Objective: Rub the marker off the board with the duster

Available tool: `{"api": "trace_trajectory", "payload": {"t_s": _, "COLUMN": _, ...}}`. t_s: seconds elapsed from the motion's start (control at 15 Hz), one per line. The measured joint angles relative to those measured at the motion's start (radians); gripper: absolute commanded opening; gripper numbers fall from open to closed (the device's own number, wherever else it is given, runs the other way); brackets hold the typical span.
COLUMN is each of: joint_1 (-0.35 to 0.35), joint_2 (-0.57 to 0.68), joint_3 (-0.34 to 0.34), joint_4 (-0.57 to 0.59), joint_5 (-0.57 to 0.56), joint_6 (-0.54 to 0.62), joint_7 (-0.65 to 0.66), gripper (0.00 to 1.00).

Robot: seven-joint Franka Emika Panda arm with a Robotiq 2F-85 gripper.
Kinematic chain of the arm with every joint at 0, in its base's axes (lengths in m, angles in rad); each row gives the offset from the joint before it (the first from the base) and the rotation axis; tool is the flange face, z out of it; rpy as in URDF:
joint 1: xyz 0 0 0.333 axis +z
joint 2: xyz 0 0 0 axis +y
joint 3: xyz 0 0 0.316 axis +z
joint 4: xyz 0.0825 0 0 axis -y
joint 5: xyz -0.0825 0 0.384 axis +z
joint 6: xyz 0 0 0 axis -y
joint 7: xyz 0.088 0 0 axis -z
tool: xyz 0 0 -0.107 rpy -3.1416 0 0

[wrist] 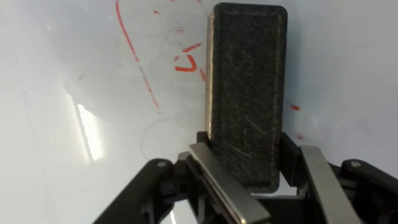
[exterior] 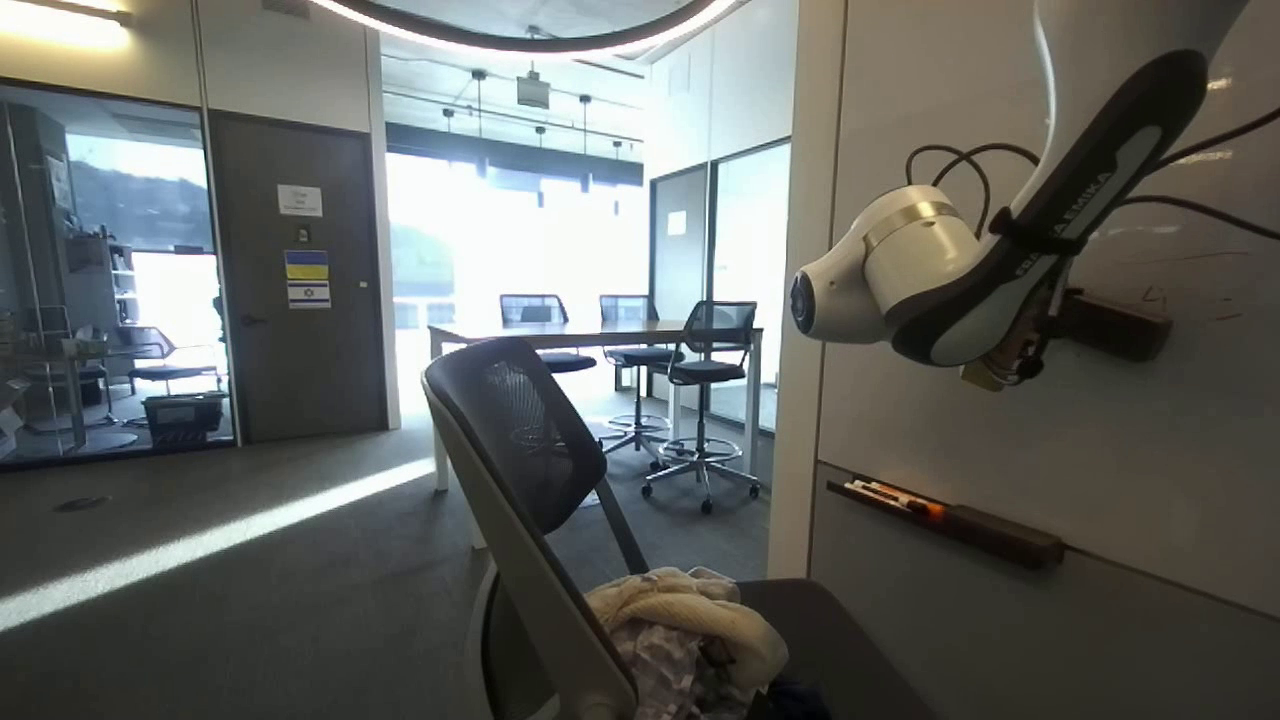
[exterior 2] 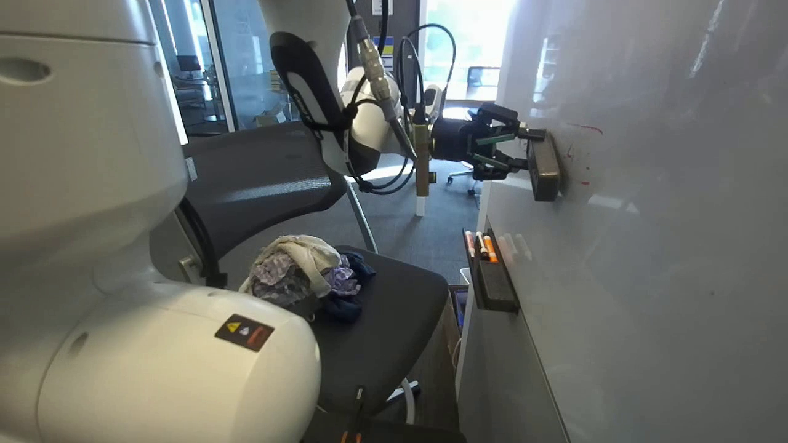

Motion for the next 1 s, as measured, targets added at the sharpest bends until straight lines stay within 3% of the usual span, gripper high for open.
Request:
{"api": "trace_trajectory", "payload": {"t_s": 0.27, "joint_1": 0.000, "joint_2": -0.064, "joint_3": 0.001, "joint_4": -0.017, "joint_5": 0.000, "joint_6": -0.154, "joint_7": 0.033, "gripper": 0.31}}
{"api": "trace_trajectory", "payload": {"t_s": 0.47, "joint_1": -0.002, "joint_2": -0.078, "joint_3": -0.003, "joint_4": -0.027, "joint_5": 0.010, "joint_6": -0.168, "joint_7": 0.036, "gripper": 0.31}}
{"api": "trace_trajectory", "payload": {"t_s": 0.8, "joint_1": -0.013, "joint_2": -0.017, "joint_3": -0.017, "joint_4": -0.046, "joint_5": 0.110, "joint_6": -0.071, "joint_7": 0.076, "gripper": 0.31}}
{"api": "trace_trajectory", "payload": {"t_s": 1.0, "joint_1": -0.032, "joint_2": 0.030, "joint_3": -0.028, "joint_4": -0.072, "joint_5": 0.151, "joint_6": 0.098, "joint_7": 0.137, "gripper": 0.31}}
